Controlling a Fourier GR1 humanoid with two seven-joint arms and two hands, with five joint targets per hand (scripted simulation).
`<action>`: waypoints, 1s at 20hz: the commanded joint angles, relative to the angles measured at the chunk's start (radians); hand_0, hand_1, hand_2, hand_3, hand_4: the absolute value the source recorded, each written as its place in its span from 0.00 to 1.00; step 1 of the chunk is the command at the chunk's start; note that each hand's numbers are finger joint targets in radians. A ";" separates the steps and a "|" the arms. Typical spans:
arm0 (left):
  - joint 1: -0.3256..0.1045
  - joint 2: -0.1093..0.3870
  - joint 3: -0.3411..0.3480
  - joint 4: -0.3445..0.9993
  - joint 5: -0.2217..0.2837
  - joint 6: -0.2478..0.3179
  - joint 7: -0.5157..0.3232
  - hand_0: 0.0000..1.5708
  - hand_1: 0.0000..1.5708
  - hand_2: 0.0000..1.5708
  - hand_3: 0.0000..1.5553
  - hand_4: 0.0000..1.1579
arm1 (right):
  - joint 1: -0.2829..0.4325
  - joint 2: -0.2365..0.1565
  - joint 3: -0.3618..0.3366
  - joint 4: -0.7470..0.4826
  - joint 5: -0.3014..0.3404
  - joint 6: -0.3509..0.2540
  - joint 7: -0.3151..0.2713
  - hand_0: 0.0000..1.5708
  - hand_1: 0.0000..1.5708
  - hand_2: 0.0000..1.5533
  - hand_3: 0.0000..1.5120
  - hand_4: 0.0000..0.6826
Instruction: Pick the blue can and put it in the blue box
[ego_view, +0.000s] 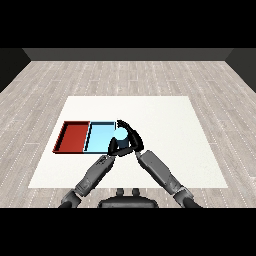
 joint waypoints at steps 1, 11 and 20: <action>0.037 -0.005 0.028 -0.048 -0.057 -0.011 0.018 1.00 1.00 1.00 0.97 0.98 | 0.050 -0.015 -0.051 -0.089 0.043 0.044 0.072 0.00 0.00 0.00 0.00 0.00; -0.020 -0.005 0.014 0.084 -0.008 0.018 -0.065 1.00 1.00 1.00 0.97 0.97 | 0.129 -0.079 -0.183 -0.266 0.007 0.117 0.146 0.00 0.00 0.00 0.00 0.00; -0.027 0.031 0.118 0.080 -0.118 -0.017 0.006 1.00 1.00 1.00 0.96 0.97 | 0.355 -0.121 -0.290 -0.409 -0.035 0.164 0.013 0.00 0.00 0.00 0.00 0.00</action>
